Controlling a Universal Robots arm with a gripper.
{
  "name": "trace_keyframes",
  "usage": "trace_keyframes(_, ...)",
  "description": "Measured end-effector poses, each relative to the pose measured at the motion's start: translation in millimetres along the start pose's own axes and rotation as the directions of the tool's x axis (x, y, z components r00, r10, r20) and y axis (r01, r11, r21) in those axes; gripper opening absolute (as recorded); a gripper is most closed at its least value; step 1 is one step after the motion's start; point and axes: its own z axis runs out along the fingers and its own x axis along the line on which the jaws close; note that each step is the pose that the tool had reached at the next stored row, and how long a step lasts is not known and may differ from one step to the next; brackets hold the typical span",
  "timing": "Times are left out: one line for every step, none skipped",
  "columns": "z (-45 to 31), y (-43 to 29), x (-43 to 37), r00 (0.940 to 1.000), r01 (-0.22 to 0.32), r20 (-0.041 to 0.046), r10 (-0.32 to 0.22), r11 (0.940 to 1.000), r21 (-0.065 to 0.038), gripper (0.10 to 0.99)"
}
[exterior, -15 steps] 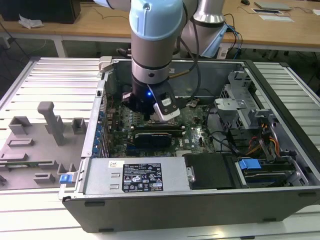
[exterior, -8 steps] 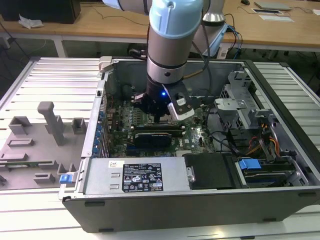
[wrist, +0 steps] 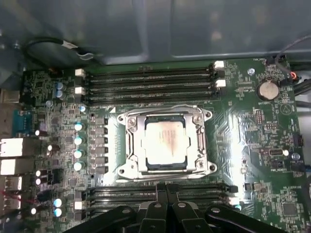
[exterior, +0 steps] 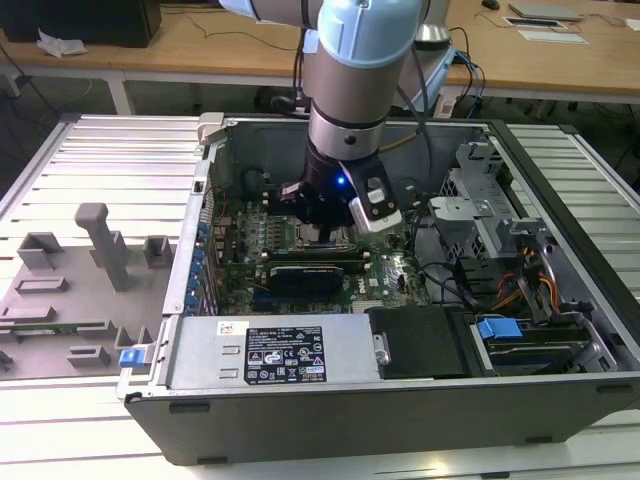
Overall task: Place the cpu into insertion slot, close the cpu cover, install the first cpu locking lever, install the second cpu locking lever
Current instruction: 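Install the second cpu locking lever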
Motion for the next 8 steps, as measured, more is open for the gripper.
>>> trace_keyframes(0.3, 2.4, 0.1, 1.0000, 0.000, 0.0001, 0.000, 1.0000, 0.001, 0.106)
trace_keyframes(0.4, 3.2, 0.2, 1.0000, 0.000, 0.0000, 0.000, 1.0000, 0.001, 0.106)
trace_keyframes(0.5, 3.7, 0.2, 1.0000, 0.000, 0.0003, 0.000, 1.0000, 0.001, 0.106)
trace_keyframes(0.6, 4.2, 0.2, 1.0000, 0.000, 0.0018, 0.000, 1.0000, 0.003, 0.106)
trace_keyframes(0.8, 4.7, 0.3, 1.0000, 0.000, 0.0041, 0.000, 1.0000, 0.006, 0.106)
trace_keyframes(1.0, 5.8, 0.3, 1.0000, 0.000, 0.0081, -0.001, 0.9998, 0.019, 0.106)
trace_keyframes(1.2, 6.9, 0.4, 1.0000, 0.000, 0.0091, 0.000, 0.9996, 0.029, 0.106)
trace_keyframes(1.4, 8.5, 0.5, 1.0000, 0.000, 0.0093, 0.000, 0.9995, 0.033, 0.106)
